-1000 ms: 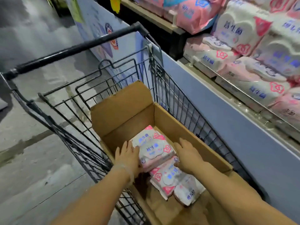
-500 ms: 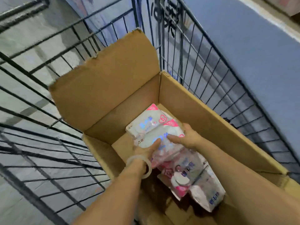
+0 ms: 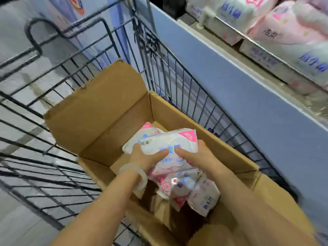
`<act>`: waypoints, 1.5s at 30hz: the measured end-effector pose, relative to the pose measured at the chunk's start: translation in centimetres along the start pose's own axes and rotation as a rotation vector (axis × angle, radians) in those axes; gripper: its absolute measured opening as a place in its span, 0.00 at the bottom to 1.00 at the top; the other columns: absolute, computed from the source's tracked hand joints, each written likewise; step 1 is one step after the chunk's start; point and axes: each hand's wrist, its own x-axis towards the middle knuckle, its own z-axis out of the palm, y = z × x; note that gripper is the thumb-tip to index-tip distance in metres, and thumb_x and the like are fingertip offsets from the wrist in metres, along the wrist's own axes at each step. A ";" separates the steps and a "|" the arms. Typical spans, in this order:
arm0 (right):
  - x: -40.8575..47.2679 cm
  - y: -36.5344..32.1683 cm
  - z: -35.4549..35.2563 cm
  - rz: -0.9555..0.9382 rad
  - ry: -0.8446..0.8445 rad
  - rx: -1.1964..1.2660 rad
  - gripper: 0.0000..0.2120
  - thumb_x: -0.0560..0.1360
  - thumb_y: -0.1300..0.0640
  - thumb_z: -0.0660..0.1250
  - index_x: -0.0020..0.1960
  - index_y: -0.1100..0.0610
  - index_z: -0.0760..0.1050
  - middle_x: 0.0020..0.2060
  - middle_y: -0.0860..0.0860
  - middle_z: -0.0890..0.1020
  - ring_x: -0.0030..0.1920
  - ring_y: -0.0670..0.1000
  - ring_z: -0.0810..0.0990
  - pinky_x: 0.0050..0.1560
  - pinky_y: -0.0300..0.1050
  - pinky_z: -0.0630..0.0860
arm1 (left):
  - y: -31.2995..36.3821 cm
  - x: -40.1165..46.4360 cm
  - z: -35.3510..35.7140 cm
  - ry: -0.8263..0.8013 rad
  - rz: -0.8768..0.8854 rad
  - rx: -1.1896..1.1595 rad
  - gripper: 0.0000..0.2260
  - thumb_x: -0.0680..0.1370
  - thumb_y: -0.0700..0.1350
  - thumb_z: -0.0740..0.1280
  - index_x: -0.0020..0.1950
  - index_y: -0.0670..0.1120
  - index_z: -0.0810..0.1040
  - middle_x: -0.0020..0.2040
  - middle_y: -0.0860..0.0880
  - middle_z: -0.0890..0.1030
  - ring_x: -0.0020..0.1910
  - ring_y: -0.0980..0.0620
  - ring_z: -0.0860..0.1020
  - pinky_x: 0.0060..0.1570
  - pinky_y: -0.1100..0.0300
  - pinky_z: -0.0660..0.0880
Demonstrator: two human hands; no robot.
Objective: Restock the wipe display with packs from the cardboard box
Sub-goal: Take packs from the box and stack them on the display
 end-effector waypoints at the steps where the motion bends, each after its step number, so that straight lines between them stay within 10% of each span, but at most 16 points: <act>1: -1.3 -0.5 -0.7 -0.012 0.030 0.036 0.30 0.58 0.42 0.79 0.56 0.53 0.78 0.45 0.48 0.85 0.43 0.46 0.84 0.41 0.42 0.80 | 1.5 -1.4 0.0 -0.018 0.093 0.014 0.46 0.51 0.65 0.75 0.61 0.41 0.76 0.52 0.41 0.83 0.47 0.47 0.83 0.31 0.67 0.73; 6: -9.7 -3.1 -5.4 -0.165 0.225 0.039 0.36 0.54 0.36 0.79 0.56 0.53 0.78 0.49 0.48 0.85 0.50 0.49 0.84 0.53 0.52 0.80 | 8.7 -9.7 1.1 -0.213 0.402 0.041 0.17 0.66 0.45 0.78 0.53 0.44 0.82 0.44 0.48 0.86 0.40 0.56 0.83 0.40 0.60 0.77; 14: -28.7 -3.2 -18.5 -0.374 0.455 0.084 0.14 0.69 0.51 0.74 0.50 0.45 0.72 0.43 0.34 0.79 0.43 0.32 0.80 0.35 0.23 0.73 | 18.7 -24.6 11.8 -0.274 0.711 0.090 0.17 0.66 0.36 0.78 0.44 0.54 0.76 0.34 0.67 0.83 0.34 0.70 0.80 0.35 0.69 0.76; 18: -35.5 -1.5 -25.6 -0.430 0.573 0.060 0.30 0.62 0.35 0.72 0.58 0.47 0.71 0.51 0.44 0.82 0.48 0.42 0.81 0.47 0.39 0.79 | 21.5 -30.4 19.4 -0.319 0.777 0.069 0.23 0.63 0.43 0.79 0.53 0.51 0.73 0.45 0.56 0.82 0.39 0.66 0.80 0.32 0.72 0.76; 22: -41.1 0.5 -32.6 -0.443 0.724 -0.015 0.53 0.50 0.22 0.66 0.68 0.47 0.65 0.62 0.45 0.77 0.60 0.52 0.78 0.59 0.55 0.77 | 24.5 -36.5 27.1 -0.395 0.874 0.068 0.13 0.65 0.35 0.77 0.45 0.48 0.79 0.34 0.53 0.85 0.30 0.63 0.82 0.27 0.71 0.76; 26: -45.5 1.8 -37.6 -0.492 0.812 0.102 0.42 0.56 0.31 0.73 0.64 0.48 0.67 0.57 0.46 0.80 0.55 0.50 0.80 0.54 0.54 0.80 | 27.1 -40.4 32.0 -0.446 0.960 0.100 0.21 0.61 0.45 0.80 0.51 0.51 0.79 0.44 0.49 0.86 0.44 0.49 0.84 0.36 0.59 0.79; 31: -48.0 0.9 -42.1 -0.550 0.890 0.151 0.30 0.65 0.44 0.74 0.63 0.50 0.67 0.55 0.47 0.80 0.54 0.50 0.79 0.54 0.49 0.78 | 31.3 -42.6 35.5 -0.457 1.161 0.099 0.22 0.63 0.41 0.80 0.47 0.64 0.79 0.47 0.57 0.85 0.51 0.56 0.82 0.50 0.55 0.81; 36: -48.3 -2.5 -45.8 -0.648 1.062 0.174 0.33 0.65 0.48 0.76 0.64 0.53 0.66 0.56 0.49 0.78 0.58 0.53 0.77 0.61 0.52 0.74 | 37.7 -43.0 37.5 -0.387 1.381 0.171 0.26 0.61 0.49 0.81 0.56 0.57 0.75 0.55 0.54 0.82 0.56 0.55 0.80 0.59 0.48 0.77; 40: -47.6 -5.8 -48.3 -0.729 1.158 0.170 0.32 0.68 0.50 0.74 0.66 0.55 0.63 0.57 0.50 0.76 0.60 0.52 0.74 0.60 0.46 0.71 | 43.3 -42.7 38.8 -0.068 1.463 0.400 0.51 0.51 0.70 0.72 0.68 0.49 0.65 0.57 0.47 0.79 0.59 0.45 0.75 0.59 0.46 0.74; 45: -43.8 -8.8 -51.5 -0.711 1.221 0.167 0.35 0.66 0.50 0.76 0.66 0.56 0.63 0.60 0.52 0.76 0.62 0.54 0.74 0.63 0.53 0.72 | 47.7 -41.6 39.3 0.262 1.569 0.713 0.54 0.64 0.66 0.70 0.78 0.47 0.43 0.71 0.43 0.68 0.75 0.42 0.56 0.73 0.46 0.54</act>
